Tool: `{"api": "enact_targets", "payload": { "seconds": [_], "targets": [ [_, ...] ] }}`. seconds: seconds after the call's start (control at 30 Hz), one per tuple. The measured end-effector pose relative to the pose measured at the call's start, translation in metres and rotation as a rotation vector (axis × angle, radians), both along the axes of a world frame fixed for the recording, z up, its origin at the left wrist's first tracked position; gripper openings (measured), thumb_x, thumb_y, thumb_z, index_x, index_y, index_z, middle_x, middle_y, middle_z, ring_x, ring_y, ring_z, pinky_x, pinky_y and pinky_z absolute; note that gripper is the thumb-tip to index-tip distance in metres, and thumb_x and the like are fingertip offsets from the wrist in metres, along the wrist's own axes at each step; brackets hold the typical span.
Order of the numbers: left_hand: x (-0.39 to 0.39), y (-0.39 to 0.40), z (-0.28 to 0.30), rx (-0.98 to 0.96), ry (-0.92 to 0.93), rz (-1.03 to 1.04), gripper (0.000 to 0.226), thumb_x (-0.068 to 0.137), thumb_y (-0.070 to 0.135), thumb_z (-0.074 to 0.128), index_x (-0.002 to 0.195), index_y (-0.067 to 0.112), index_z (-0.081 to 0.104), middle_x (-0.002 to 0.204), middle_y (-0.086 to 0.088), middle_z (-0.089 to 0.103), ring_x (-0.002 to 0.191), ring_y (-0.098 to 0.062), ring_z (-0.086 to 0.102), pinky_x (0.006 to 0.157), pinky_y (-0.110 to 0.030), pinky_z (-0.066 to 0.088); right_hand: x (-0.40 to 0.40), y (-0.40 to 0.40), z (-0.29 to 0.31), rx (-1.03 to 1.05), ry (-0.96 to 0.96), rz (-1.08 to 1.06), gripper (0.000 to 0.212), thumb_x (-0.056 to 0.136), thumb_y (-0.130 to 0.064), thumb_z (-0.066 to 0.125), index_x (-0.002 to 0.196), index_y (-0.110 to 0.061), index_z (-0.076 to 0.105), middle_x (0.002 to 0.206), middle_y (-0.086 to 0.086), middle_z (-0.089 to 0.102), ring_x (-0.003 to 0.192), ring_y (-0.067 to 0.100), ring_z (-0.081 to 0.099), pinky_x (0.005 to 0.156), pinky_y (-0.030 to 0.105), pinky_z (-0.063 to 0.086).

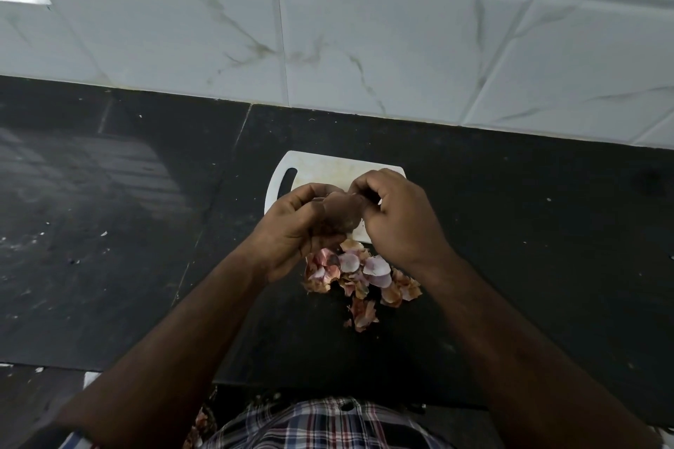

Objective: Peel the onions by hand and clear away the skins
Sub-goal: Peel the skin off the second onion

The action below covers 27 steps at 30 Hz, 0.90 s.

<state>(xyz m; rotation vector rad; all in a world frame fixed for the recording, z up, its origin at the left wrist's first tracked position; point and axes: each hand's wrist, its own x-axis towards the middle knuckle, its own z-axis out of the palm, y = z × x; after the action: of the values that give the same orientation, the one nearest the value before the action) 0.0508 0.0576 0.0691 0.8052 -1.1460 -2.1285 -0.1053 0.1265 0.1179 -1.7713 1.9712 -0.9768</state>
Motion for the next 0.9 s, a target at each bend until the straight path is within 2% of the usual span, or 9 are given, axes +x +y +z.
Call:
{"api": "enact_targets", "payload": {
  "seconds": [0.2,0.3,0.47,0.53,0.6,0.67,0.7,0.8,0.9],
  "targets": [
    [0.002,0.001,0.0,0.071,0.052,-0.022,0.032,0.084,0.014,0.057,0.115,0.01,0.063,0.103,-0.01,0.072,0.09,-0.023,0.073,0.073,-0.034,0.062,-0.008,-0.003,-0.002,0.015,-0.141,-0.107,0.012,0.095,-0.008,0.062,0.091,-0.016,0.069,0.08,-0.015,0.065,0.076,-0.002,0.06,0.064,0.004,0.041],
    [0.003,0.001,0.0,0.116,0.095,-0.029,0.033,0.084,0.016,0.056,0.115,0.01,0.063,0.102,-0.009,0.073,0.087,-0.022,0.073,0.072,-0.032,0.062,-0.014,-0.003,-0.005,0.0,-0.147,-0.111,0.012,0.092,-0.005,0.066,0.092,-0.015,0.073,0.08,-0.019,0.065,0.078,-0.009,0.062,0.066,0.002,0.043],
    [0.007,0.001,-0.002,0.19,0.141,-0.051,0.042,0.08,0.015,0.051,0.12,0.009,0.06,0.104,-0.011,0.072,0.083,-0.023,0.073,0.069,-0.032,0.061,-0.02,0.001,-0.018,0.019,-0.058,-0.132,0.015,0.091,-0.003,0.066,0.096,-0.013,0.076,0.091,-0.003,0.075,0.081,0.002,0.067,0.071,0.003,0.047],
    [0.01,0.0,-0.003,0.214,0.156,-0.059,0.044,0.08,0.016,0.05,0.121,0.01,0.06,0.105,-0.012,0.072,0.084,-0.023,0.073,0.069,-0.032,0.061,-0.024,0.005,-0.025,0.097,-0.063,-0.122,0.019,0.092,-0.004,0.065,0.104,-0.014,0.076,0.099,-0.001,0.076,0.082,0.0,0.066,0.071,0.0,0.044],
    [0.011,-0.001,-0.005,0.223,0.149,-0.055,0.042,0.081,0.018,0.051,0.121,0.011,0.061,0.105,-0.011,0.073,0.085,-0.022,0.073,0.07,-0.032,0.06,-0.026,0.008,-0.027,0.196,-0.098,-0.068,0.027,0.093,-0.008,0.065,0.116,-0.019,0.074,0.114,-0.004,0.074,0.095,0.0,0.067,0.076,-0.002,0.042],
    [0.012,-0.003,-0.007,0.226,0.123,-0.048,0.044,0.082,0.019,0.052,0.123,0.01,0.062,0.107,-0.012,0.072,0.084,-0.02,0.072,0.069,-0.031,0.06,-0.027,0.009,-0.023,0.22,-0.115,-0.026,0.03,0.094,-0.016,0.067,0.122,-0.024,0.071,0.125,-0.009,0.07,0.114,0.002,0.063,0.088,0.007,0.043],
    [0.012,-0.003,-0.007,0.224,0.107,-0.051,0.047,0.083,0.02,0.052,0.128,0.008,0.059,0.109,-0.013,0.07,0.084,-0.02,0.071,0.069,-0.031,0.06,-0.026,0.009,-0.019,0.182,-0.135,-0.024,0.029,0.092,-0.019,0.069,0.121,-0.025,0.072,0.125,-0.01,0.069,0.115,0.002,0.062,0.093,0.012,0.045],
    [0.012,-0.002,-0.007,0.209,0.078,-0.066,0.048,0.086,0.021,0.053,0.131,0.006,0.053,0.11,-0.014,0.068,0.086,-0.021,0.07,0.068,-0.03,0.058,-0.02,0.006,-0.005,0.021,-0.155,0.036,0.029,0.088,-0.024,0.074,0.117,-0.025,0.074,0.112,-0.009,0.071,0.097,0.001,0.065,0.085,0.021,0.054],
    [0.011,0.0,-0.005,0.192,0.063,-0.077,0.042,0.086,0.024,0.055,0.125,0.009,0.051,0.095,-0.009,0.069,0.077,-0.016,0.068,0.063,-0.027,0.056,-0.015,0.002,0.0,0.037,-0.064,0.144,0.028,0.087,-0.022,0.075,0.115,-0.025,0.075,0.104,-0.008,0.07,0.091,0.006,0.065,0.078,0.024,0.052]
  ]
}}
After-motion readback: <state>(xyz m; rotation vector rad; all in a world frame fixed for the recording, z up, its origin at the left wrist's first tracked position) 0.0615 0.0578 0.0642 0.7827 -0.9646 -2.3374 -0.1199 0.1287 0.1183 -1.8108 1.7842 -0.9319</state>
